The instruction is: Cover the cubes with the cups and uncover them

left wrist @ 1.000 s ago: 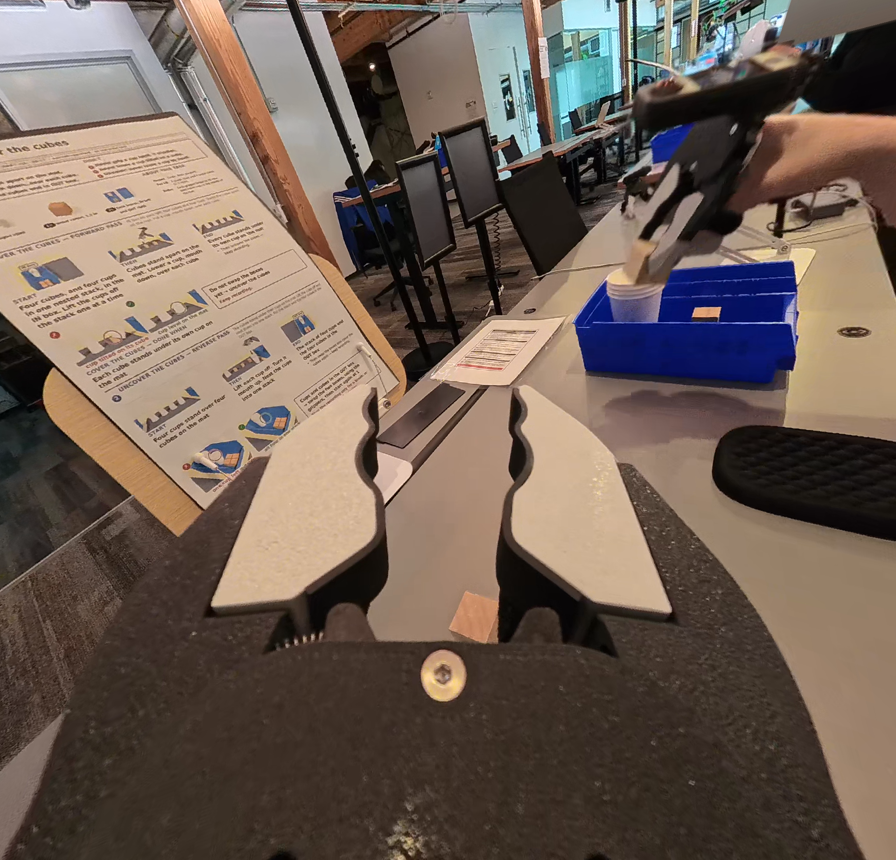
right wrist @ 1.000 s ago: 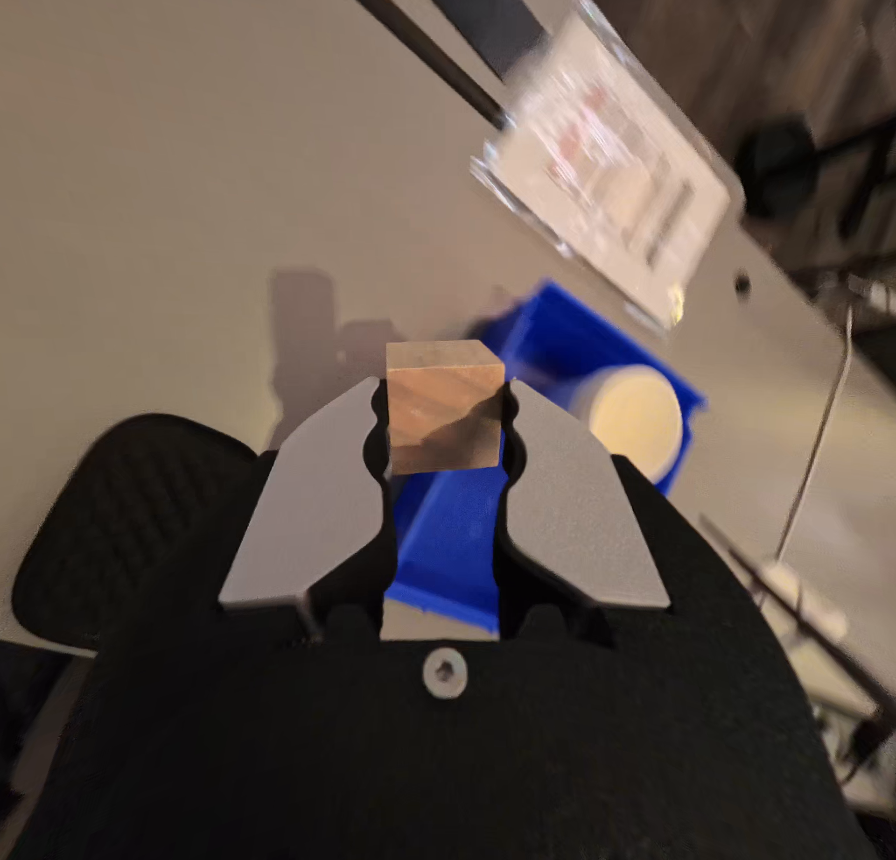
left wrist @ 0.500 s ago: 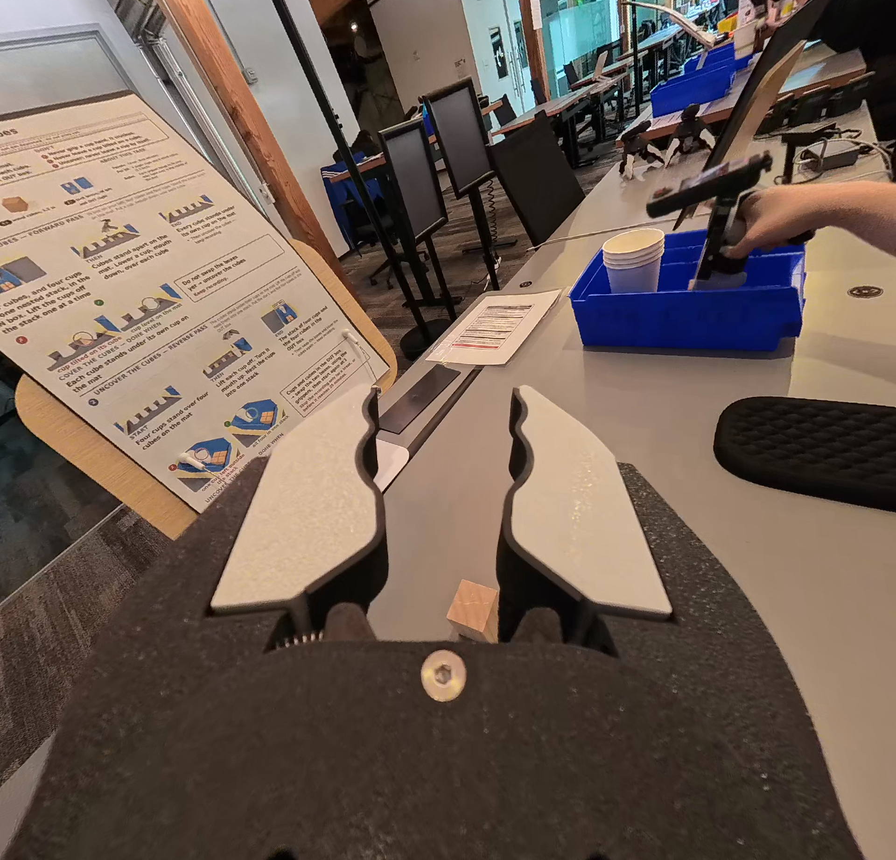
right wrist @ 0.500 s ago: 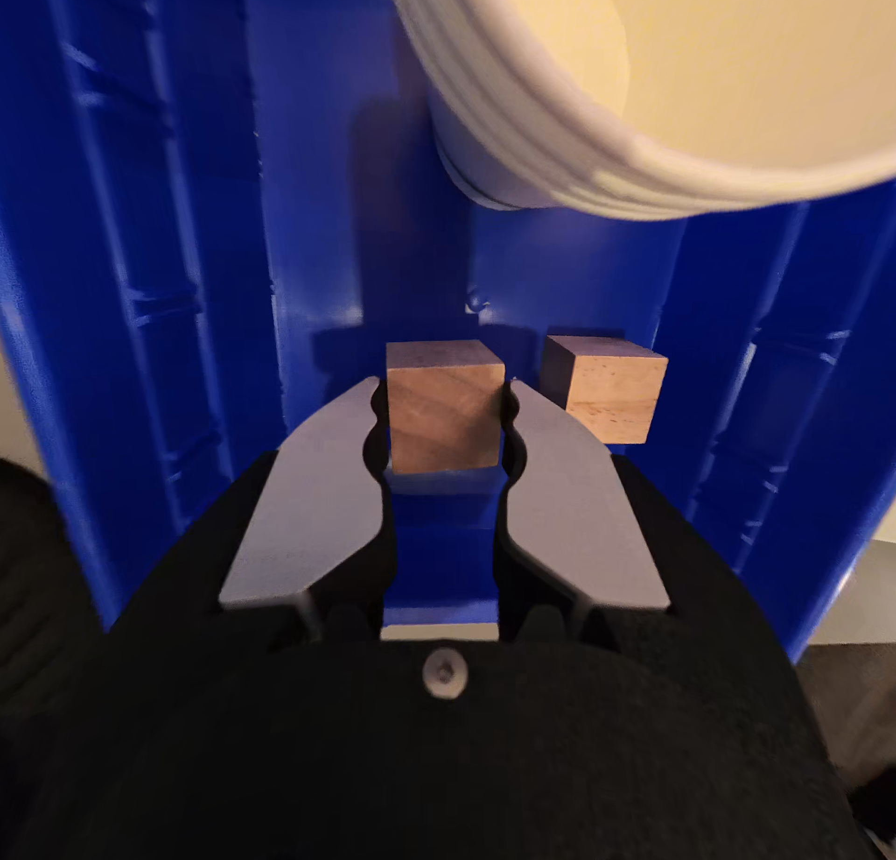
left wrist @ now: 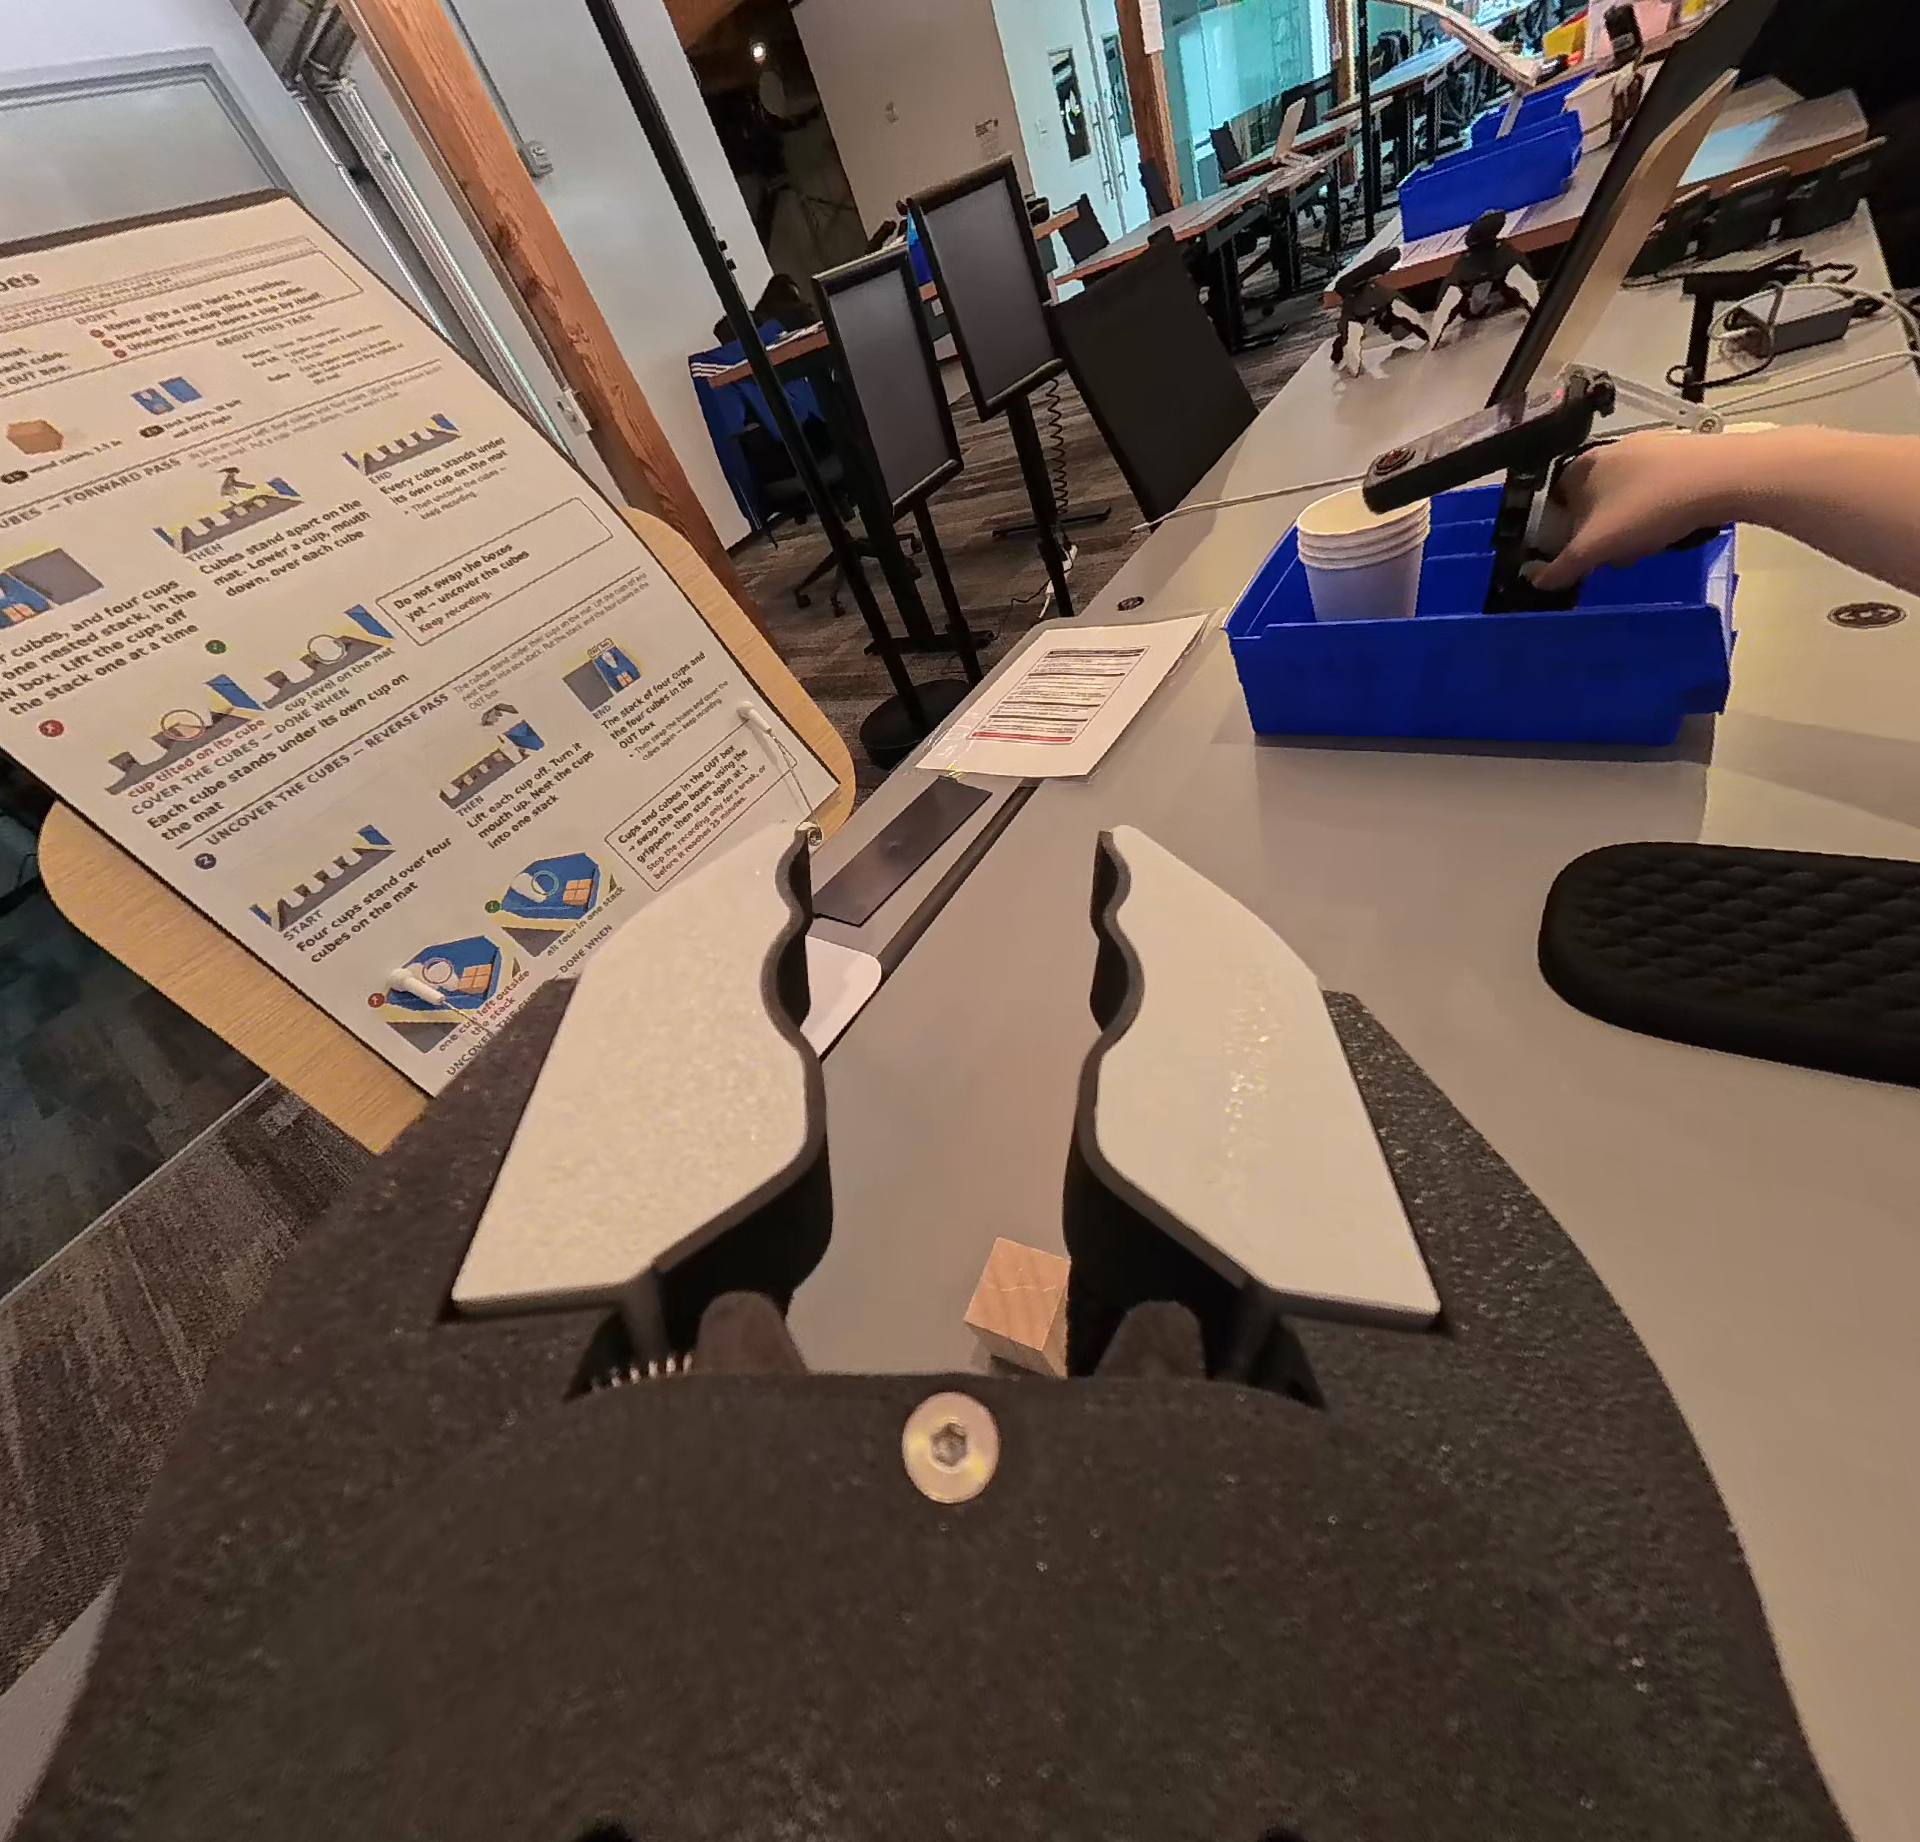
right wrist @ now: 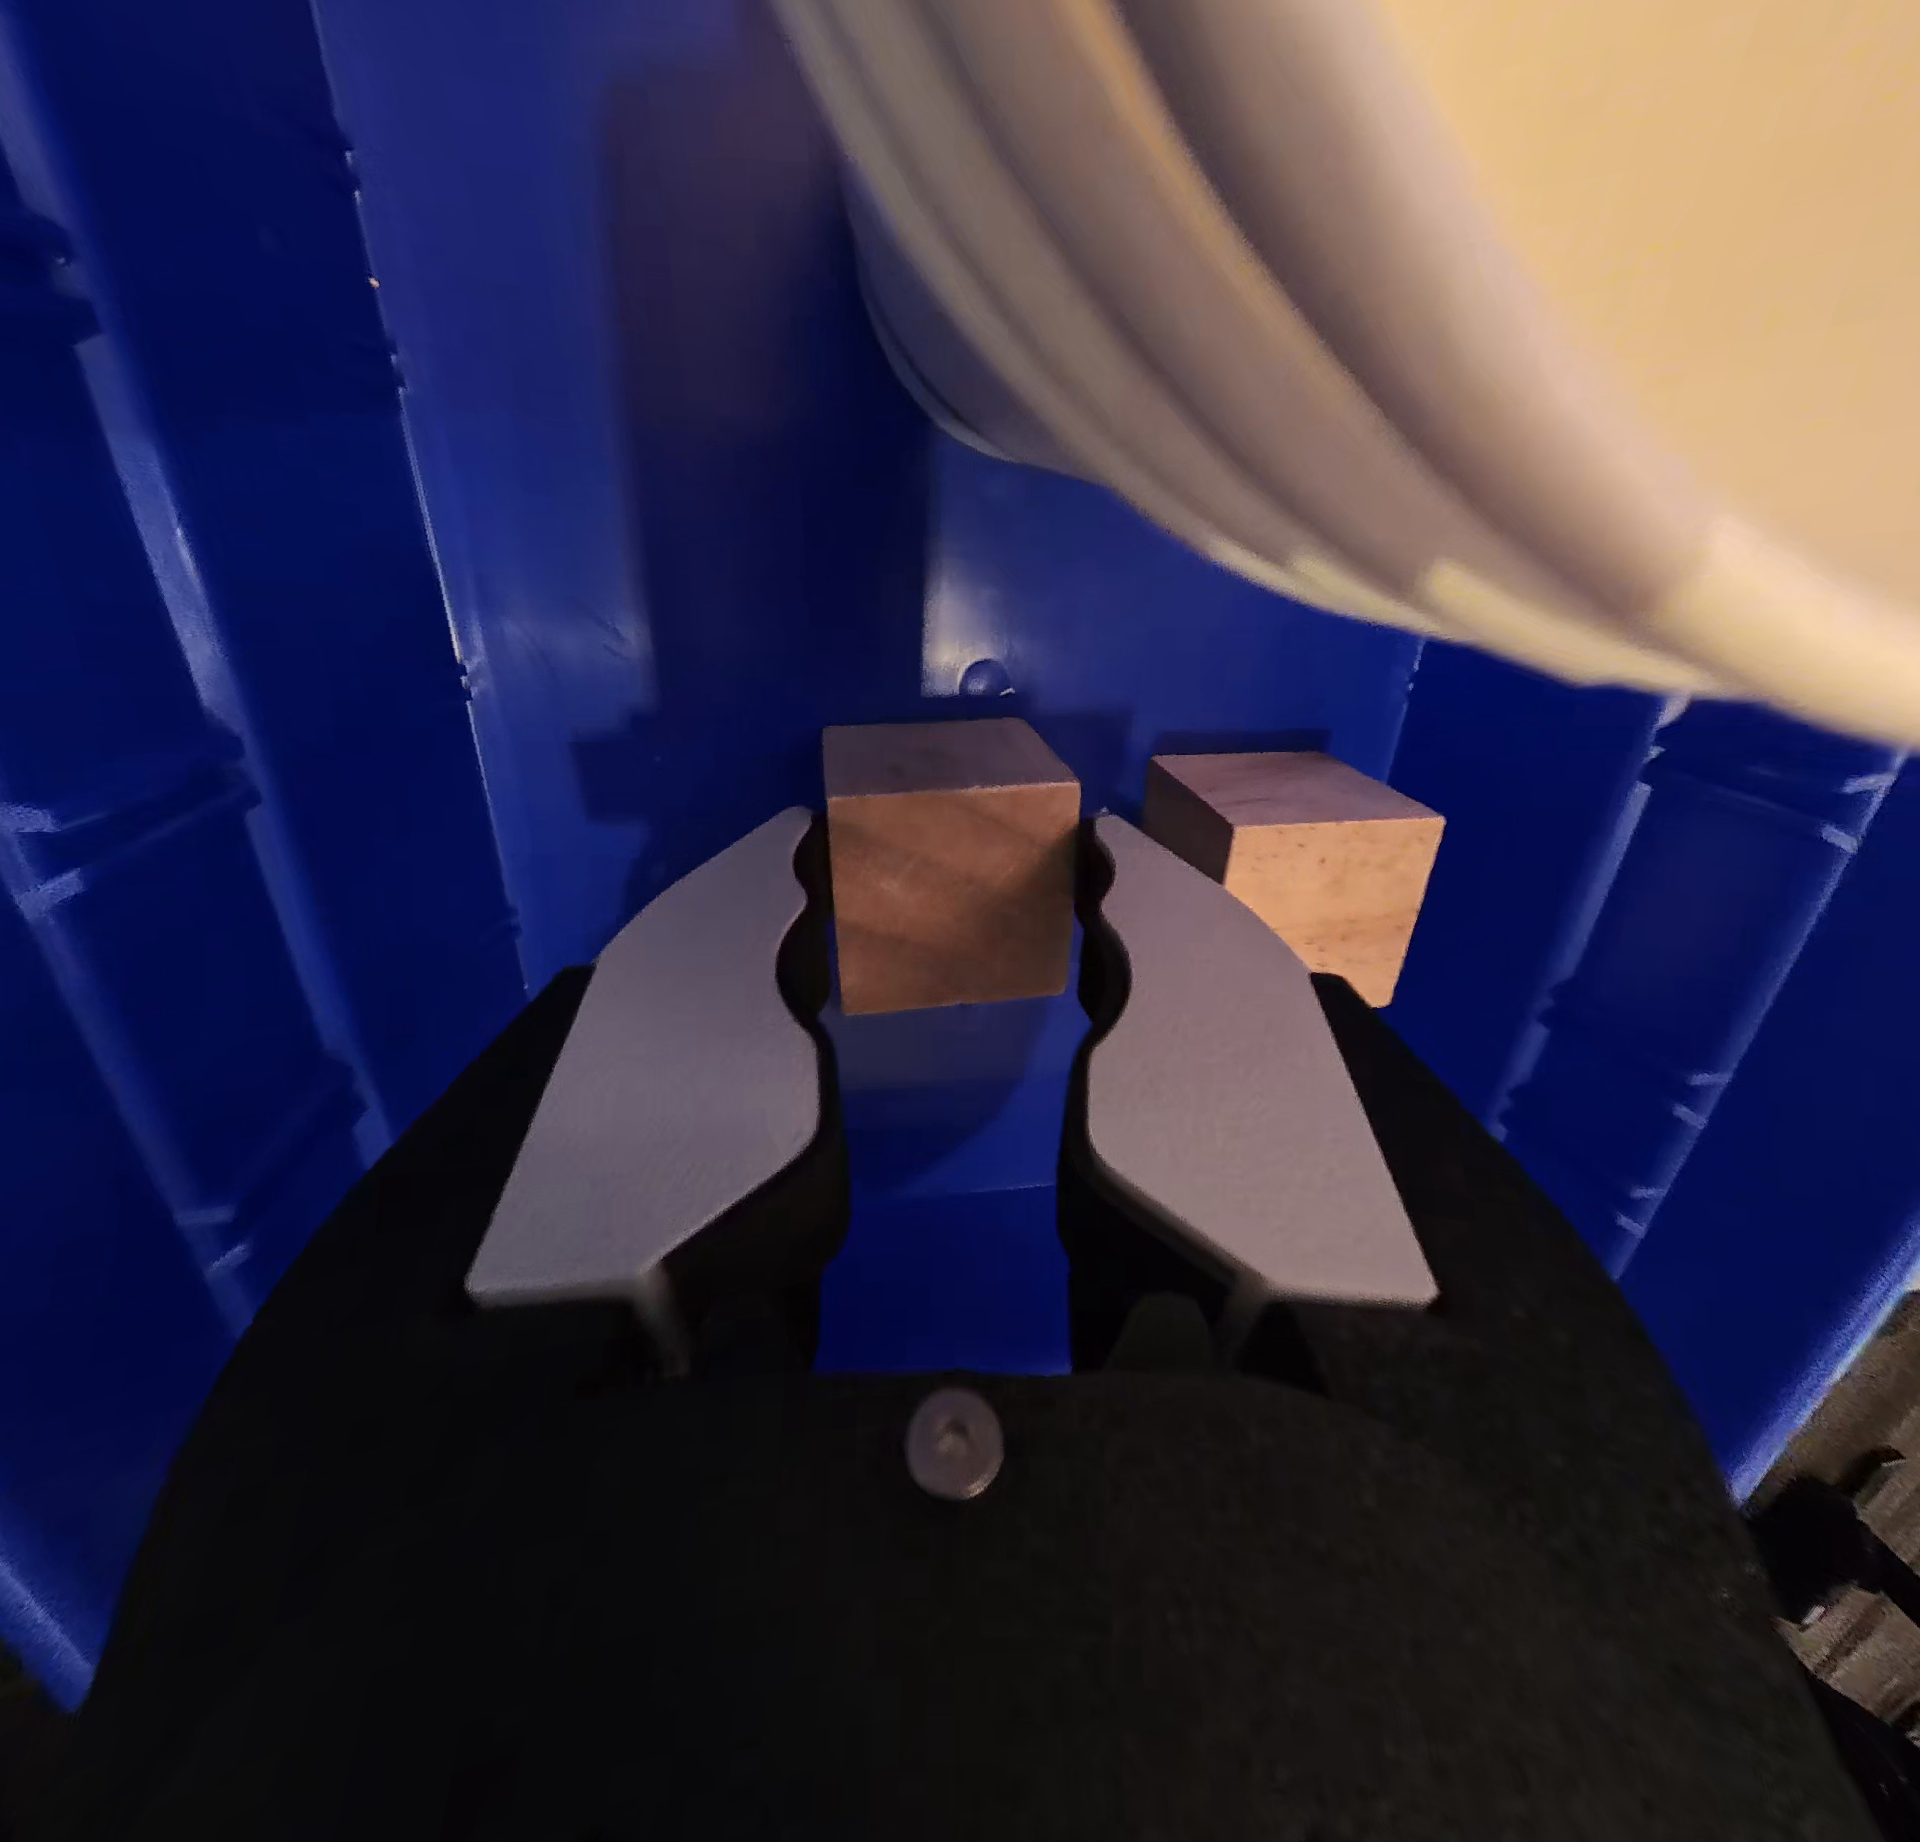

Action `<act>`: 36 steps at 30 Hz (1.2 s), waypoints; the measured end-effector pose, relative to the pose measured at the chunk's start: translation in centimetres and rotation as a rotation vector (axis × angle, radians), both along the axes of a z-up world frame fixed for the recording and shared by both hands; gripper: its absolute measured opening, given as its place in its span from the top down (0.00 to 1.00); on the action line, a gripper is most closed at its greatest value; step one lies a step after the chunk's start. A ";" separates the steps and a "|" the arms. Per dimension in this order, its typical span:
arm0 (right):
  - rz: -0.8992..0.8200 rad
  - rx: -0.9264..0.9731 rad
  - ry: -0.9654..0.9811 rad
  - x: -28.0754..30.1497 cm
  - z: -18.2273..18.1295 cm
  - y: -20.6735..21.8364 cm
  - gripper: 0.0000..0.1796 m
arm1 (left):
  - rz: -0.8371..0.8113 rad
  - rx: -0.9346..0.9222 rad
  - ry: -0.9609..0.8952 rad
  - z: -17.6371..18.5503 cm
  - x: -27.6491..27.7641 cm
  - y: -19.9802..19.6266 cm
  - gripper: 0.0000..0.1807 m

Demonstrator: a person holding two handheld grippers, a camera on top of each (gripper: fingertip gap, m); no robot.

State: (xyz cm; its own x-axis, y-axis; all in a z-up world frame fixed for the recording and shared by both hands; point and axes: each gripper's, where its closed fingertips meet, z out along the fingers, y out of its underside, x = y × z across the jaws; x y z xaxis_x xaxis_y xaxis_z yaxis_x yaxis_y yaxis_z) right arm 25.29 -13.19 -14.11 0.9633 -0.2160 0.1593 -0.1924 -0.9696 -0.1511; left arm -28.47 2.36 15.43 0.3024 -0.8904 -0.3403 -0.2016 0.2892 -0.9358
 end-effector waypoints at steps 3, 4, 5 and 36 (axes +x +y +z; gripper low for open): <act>-0.017 0.037 -0.027 0.3 1.1 -0.1 0.70 | -0.005 0.000 -0.012 0.2 -0.2 -0.2 0.72; -0.016 0.074 -0.031 0.1 2.0 0.0 0.69 | -0.009 -0.001 -0.017 0.4 -0.2 -0.3 0.72; -0.011 0.116 -0.044 -0.1 3.4 0.2 0.68 | -0.014 0.000 -0.020 0.4 -0.2 -0.4 0.72; 1.637 0.223 0.301 -53.5 0.3 23.7 0.65 | 0.192 -0.031 -0.210 2.6 -9.6 4.0 0.72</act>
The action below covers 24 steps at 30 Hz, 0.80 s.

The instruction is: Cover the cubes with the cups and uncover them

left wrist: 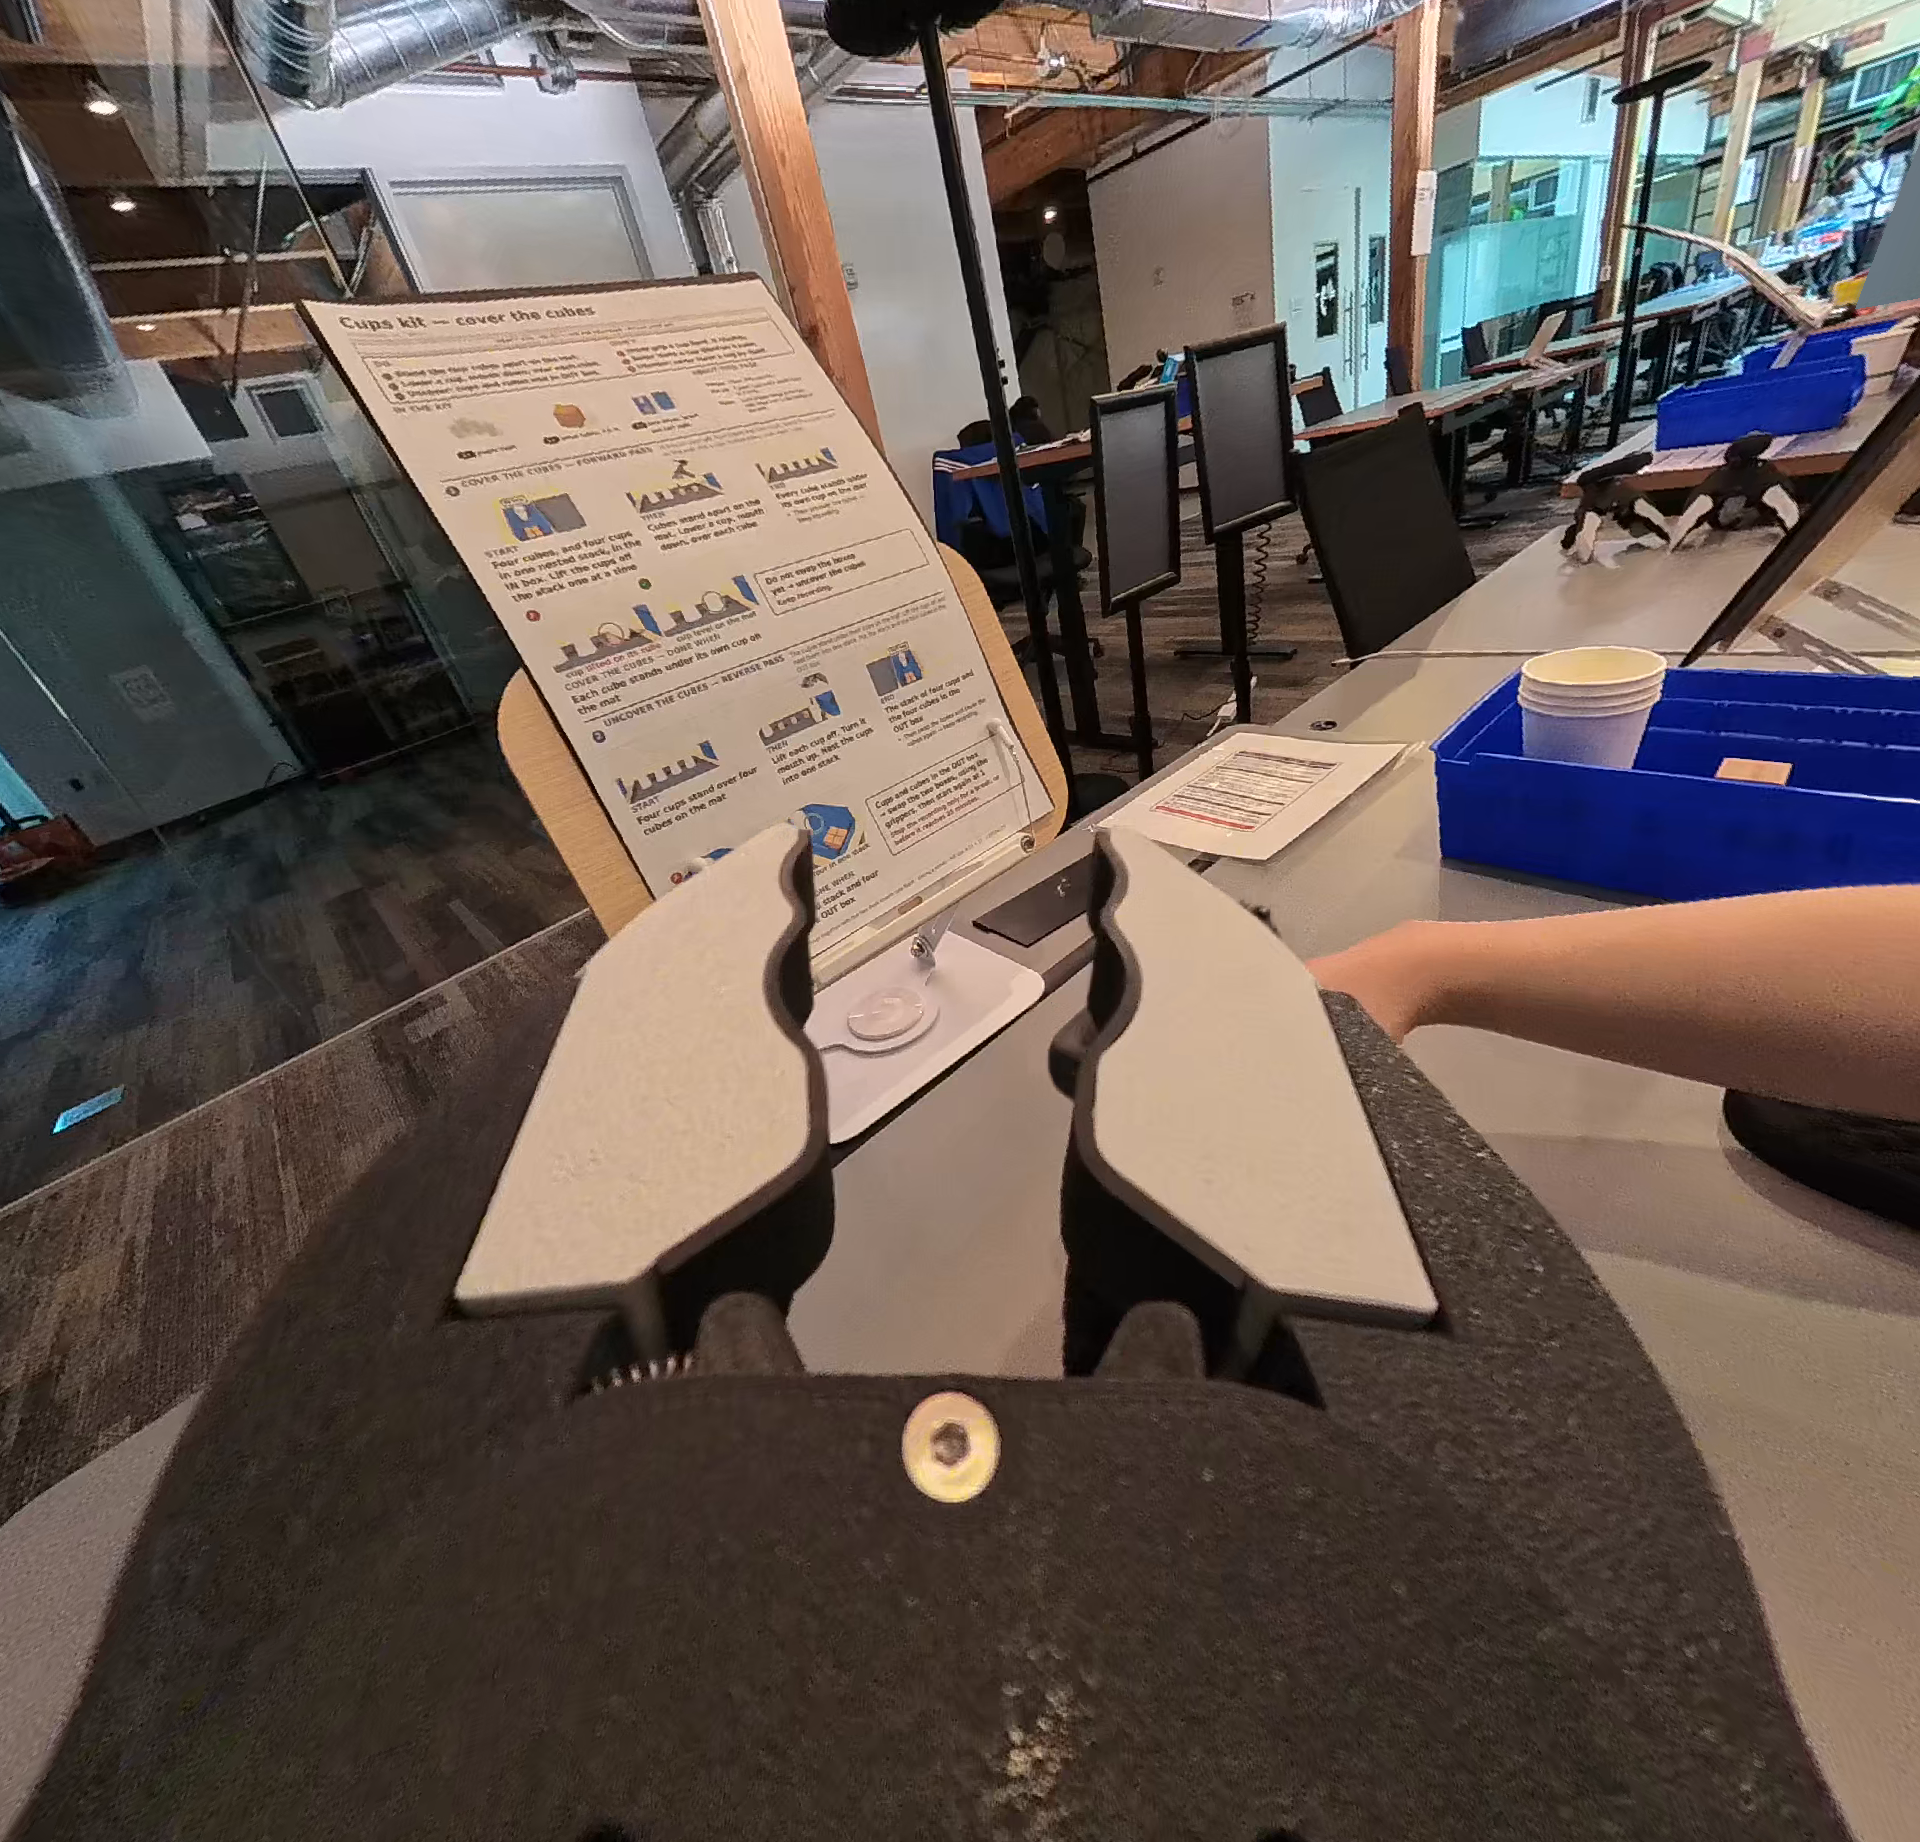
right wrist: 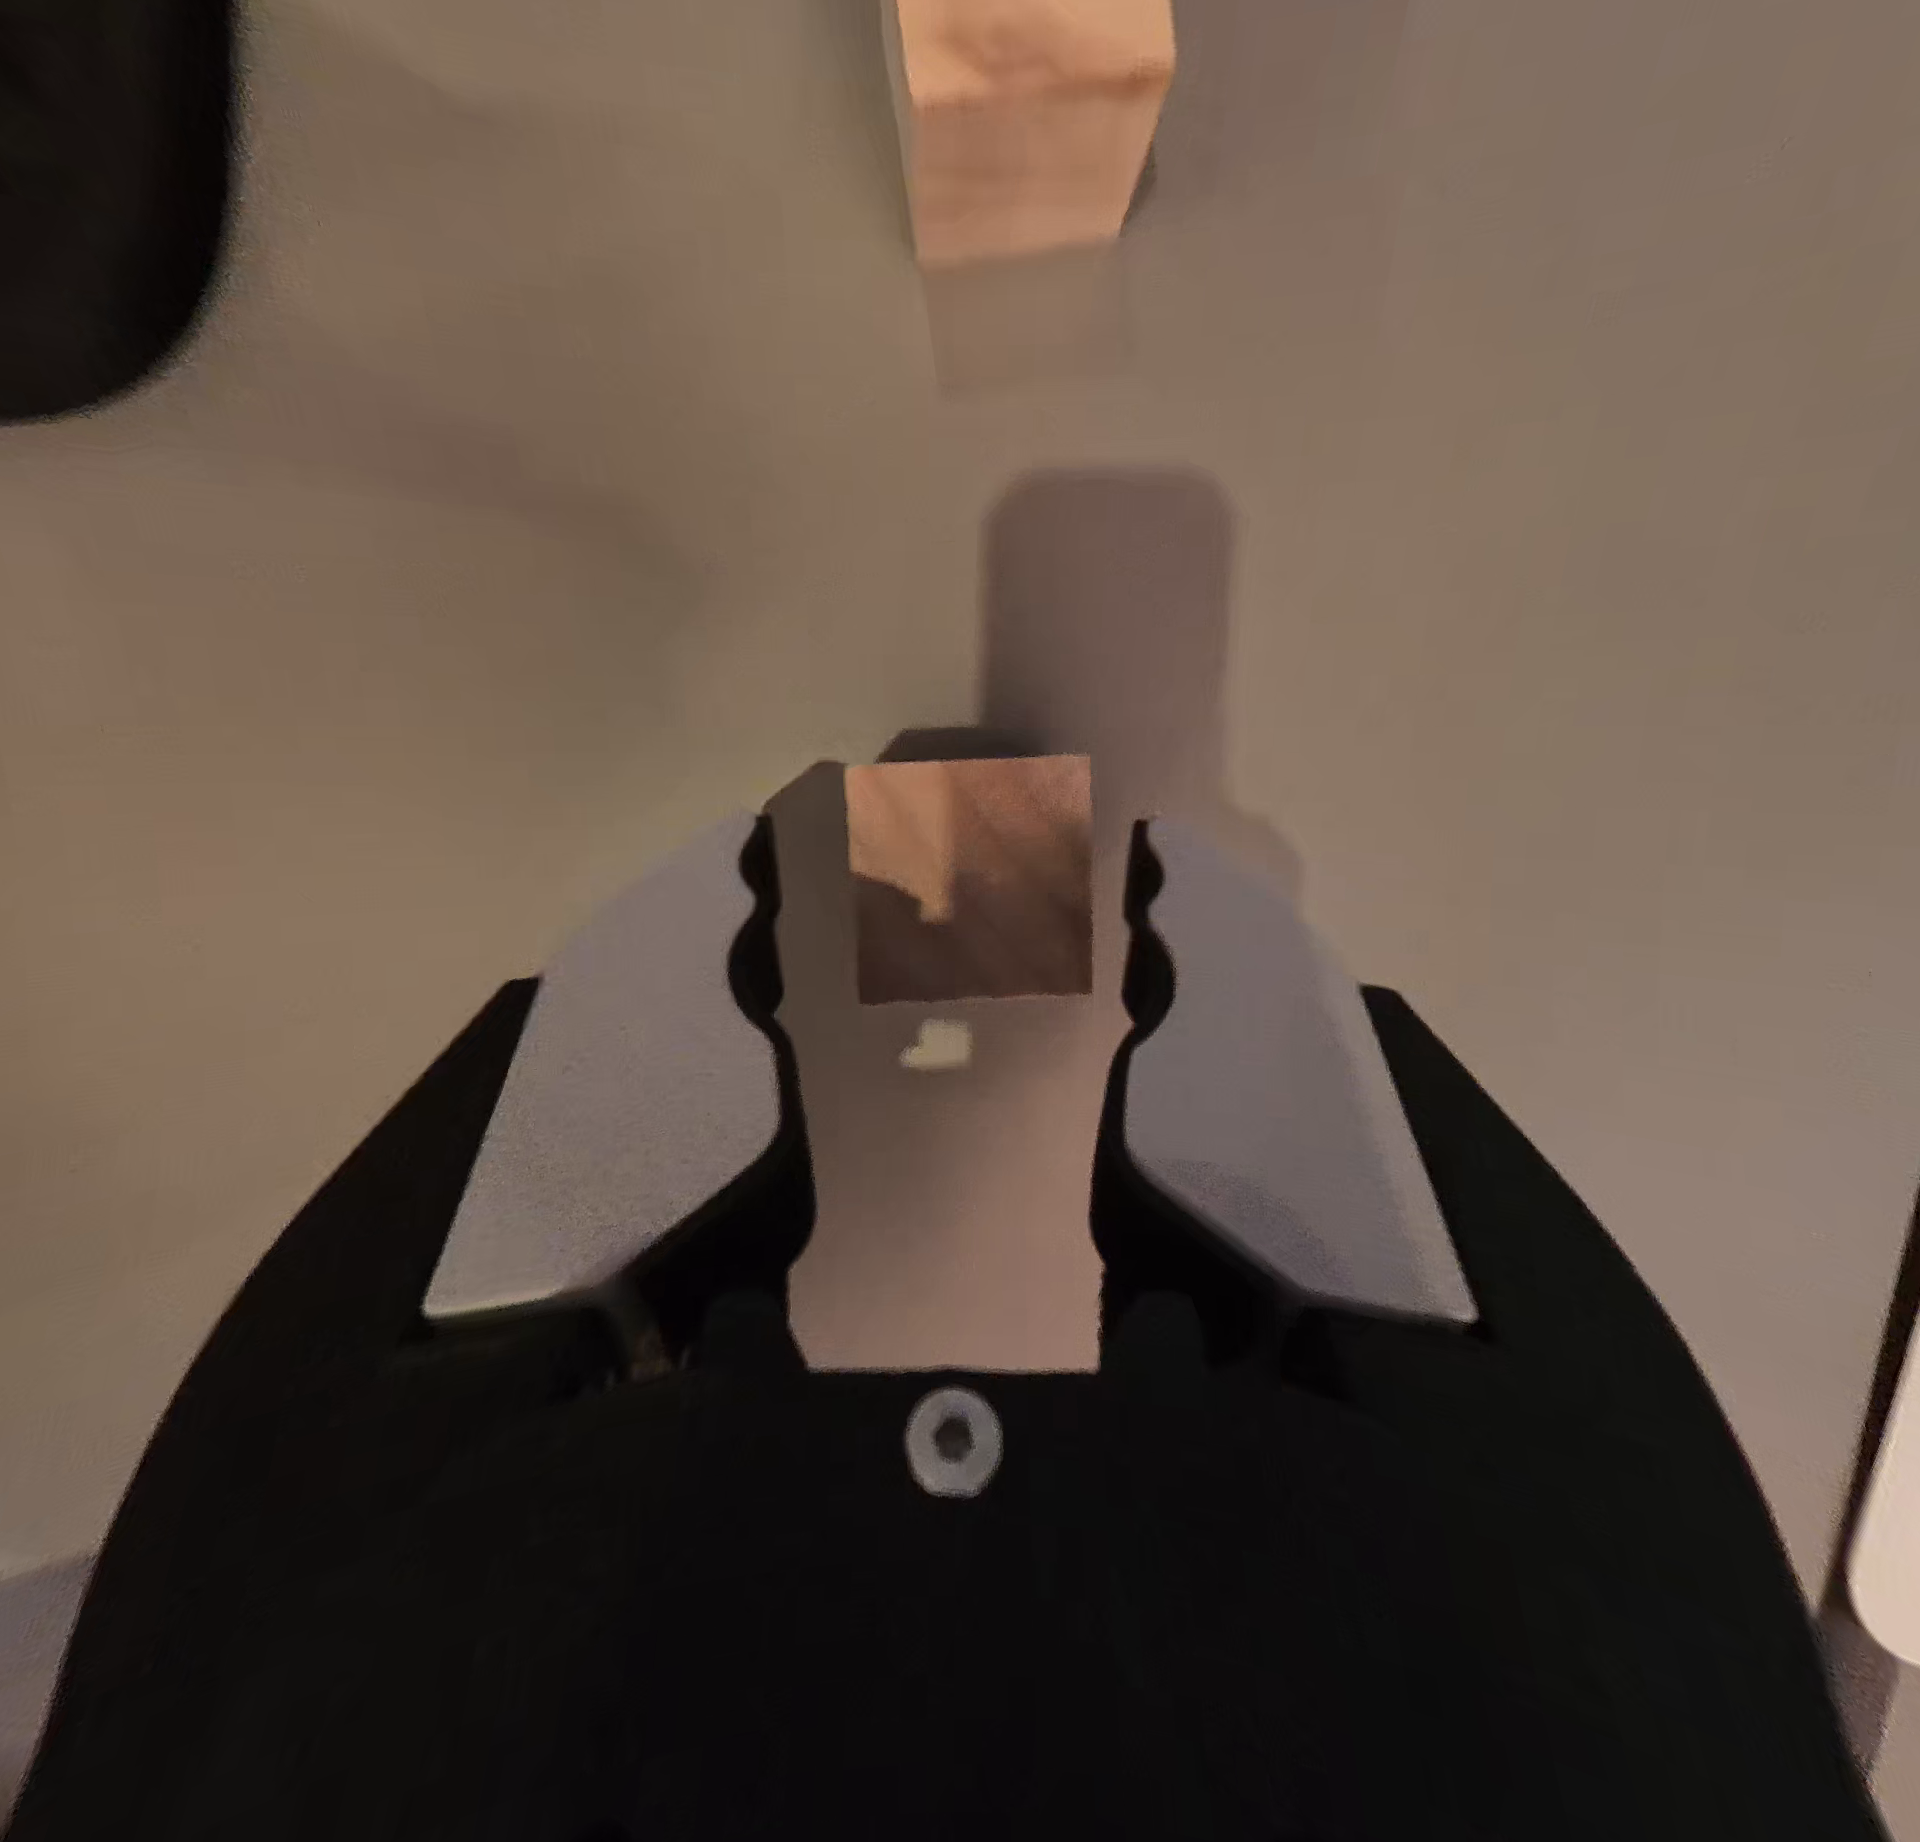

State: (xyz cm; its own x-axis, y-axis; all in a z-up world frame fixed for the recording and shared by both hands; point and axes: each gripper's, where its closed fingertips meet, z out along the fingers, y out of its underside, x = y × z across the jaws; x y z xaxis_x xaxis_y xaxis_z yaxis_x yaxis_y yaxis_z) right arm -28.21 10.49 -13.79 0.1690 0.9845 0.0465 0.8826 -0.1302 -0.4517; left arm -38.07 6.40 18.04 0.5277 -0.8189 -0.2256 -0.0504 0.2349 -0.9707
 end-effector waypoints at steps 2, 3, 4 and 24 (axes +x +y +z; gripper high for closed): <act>0.000 0.014 -0.039 0.5 -0.7 0.1 0.75 | -0.010 0.003 -0.004 0.1 0.1 -0.2 0.72; 0.002 0.020 -0.039 0.4 -0.7 0.1 0.75 | -0.015 0.002 -0.008 0.1 0.1 -0.2 0.72; -0.005 0.029 -0.038 0.5 -0.5 0.1 0.75 | -0.020 0.001 -0.011 0.2 0.2 -0.3 0.72; -1.432 0.325 -0.111 48.3 18.7 -24.0 0.75 | -0.043 -0.001 -0.003 0.2 1.6 -0.5 0.73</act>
